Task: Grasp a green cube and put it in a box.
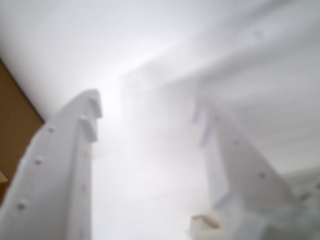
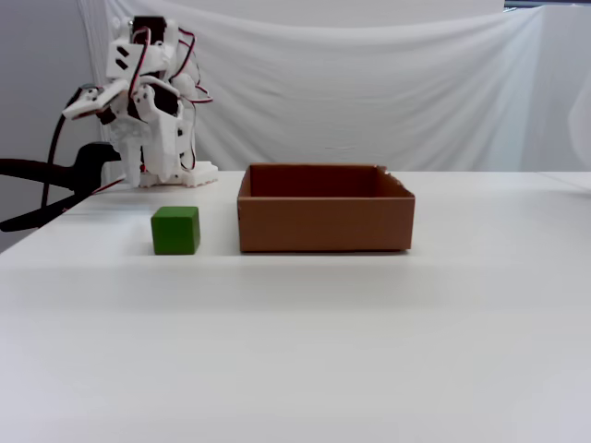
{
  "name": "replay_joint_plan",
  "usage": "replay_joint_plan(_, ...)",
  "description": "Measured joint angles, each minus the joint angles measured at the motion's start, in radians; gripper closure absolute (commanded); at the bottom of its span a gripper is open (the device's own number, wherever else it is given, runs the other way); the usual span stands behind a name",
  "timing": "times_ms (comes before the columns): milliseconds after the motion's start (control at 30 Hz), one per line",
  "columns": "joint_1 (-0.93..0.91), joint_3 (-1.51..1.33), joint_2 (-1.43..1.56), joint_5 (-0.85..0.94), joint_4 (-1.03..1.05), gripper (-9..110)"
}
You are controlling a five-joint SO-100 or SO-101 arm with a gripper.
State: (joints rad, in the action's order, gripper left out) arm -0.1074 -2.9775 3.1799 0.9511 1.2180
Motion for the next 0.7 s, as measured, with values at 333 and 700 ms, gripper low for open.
replay_joint_plan(333,0.000,0.000,0.000,-0.009,0.000,80)
replay_joint_plan(700,0.000,0.000,0.000,-0.009,0.000,80)
